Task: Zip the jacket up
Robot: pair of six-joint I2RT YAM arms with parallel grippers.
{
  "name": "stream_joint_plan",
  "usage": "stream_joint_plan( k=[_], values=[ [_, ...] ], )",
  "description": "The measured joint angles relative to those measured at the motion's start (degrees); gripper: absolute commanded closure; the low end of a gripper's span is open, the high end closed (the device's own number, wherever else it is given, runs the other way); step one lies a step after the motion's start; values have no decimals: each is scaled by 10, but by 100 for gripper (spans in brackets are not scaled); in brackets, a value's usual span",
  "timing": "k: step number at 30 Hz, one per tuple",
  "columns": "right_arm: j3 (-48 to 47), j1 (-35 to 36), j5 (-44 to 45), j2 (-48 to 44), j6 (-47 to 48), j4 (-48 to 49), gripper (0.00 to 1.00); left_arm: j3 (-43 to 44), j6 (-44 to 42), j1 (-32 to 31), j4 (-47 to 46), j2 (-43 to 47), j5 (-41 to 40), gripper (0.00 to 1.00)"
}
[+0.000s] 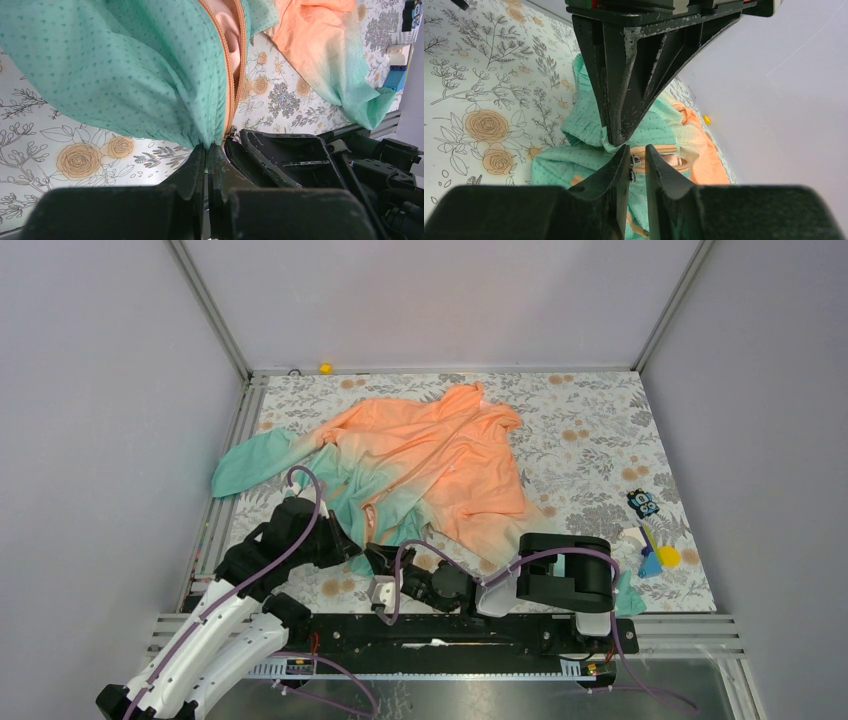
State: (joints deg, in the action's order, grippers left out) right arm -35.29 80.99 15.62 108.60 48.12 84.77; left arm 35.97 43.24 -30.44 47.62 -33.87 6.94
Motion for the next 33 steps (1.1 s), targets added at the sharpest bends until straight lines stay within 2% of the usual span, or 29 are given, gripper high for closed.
stream_joint_plan(
  k=[3,14,20,28,29,32,33],
  values=[
    [0,0,0,0,-1,0,99,0,0,0,0,0,0,100],
    [-4,1,35,3,-49,0,100,2,-14,0,0,-35,19,100],
    [-17,0,47,2,-97,-2,100,38,-48,0,30,-57,19,100],
    [-45,-29,-11,-64,-253,-140,100,80,-72,1,80,-68,5,100],
    [-48,-31,-14,-73,-272,-156,100,85,-72,1,85,-67,3,95],
    [-52,-35,-18,-92,-327,-189,100,86,-57,1,92,-57,-2,69],
    [-52,-35,-17,-94,-343,-195,100,85,-49,1,95,-52,-5,63]
  ],
)
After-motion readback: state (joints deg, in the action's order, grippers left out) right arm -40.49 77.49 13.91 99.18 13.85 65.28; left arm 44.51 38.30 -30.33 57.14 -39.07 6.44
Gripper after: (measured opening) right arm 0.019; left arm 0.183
